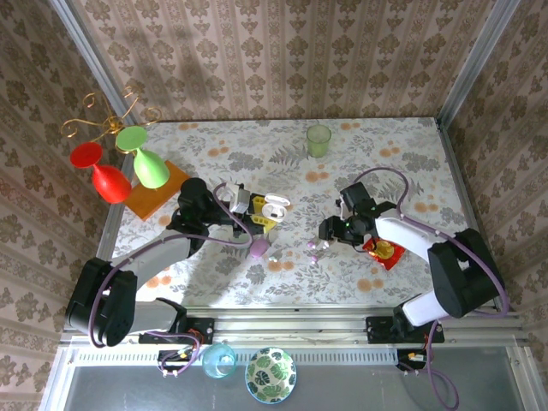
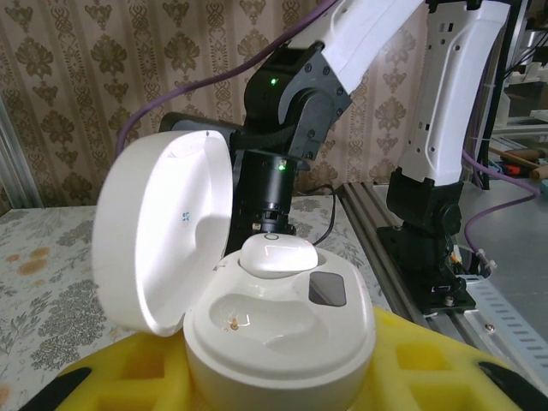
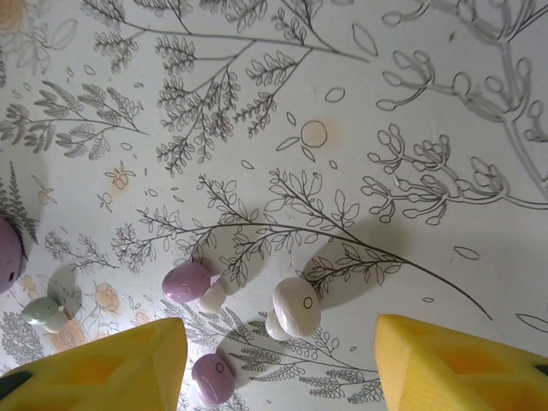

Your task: Insert wireless bluetooth earbuds into charging case

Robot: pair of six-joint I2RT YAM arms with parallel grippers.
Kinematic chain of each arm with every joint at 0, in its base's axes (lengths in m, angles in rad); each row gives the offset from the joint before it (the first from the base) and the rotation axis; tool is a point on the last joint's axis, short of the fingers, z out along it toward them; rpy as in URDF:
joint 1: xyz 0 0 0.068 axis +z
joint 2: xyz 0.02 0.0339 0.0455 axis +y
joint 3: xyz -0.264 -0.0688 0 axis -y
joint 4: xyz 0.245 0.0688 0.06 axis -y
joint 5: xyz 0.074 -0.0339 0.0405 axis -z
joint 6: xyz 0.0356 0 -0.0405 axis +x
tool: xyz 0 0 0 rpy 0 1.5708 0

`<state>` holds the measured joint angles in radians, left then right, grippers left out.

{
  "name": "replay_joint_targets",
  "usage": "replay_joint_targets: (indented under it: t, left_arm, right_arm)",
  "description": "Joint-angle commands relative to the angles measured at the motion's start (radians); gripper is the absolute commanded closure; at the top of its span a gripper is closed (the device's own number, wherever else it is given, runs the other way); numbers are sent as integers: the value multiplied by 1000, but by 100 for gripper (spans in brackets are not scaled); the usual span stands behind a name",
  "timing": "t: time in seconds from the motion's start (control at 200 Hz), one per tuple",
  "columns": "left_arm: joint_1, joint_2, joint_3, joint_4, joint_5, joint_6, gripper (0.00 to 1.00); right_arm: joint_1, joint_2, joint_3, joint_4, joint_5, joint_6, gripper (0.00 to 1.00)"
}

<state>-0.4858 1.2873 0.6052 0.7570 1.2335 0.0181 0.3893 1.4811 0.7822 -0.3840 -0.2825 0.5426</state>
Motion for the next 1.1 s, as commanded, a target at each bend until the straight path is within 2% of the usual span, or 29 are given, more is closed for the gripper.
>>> replay_joint_targets:
  t: [0.0, 0.34, 0.74, 1.095]
  left_arm:
    - [-3, -17, 32, 31, 54, -10, 82]
    - [-5, -13, 38, 50, 87, -10, 82]
    - [-13, -9, 42, 58, 113, -9, 82]
    - [-10, -8, 34, 56, 97, 3, 81]
  right_arm:
    - [8, 30, -12, 42, -53, 38, 41]
    - [73, 75, -18, 136, -115, 66, 44]
    - [72, -82, -44, 116, 56, 20, 48]
    - [71, -24, -51, 84, 29, 80, 55]
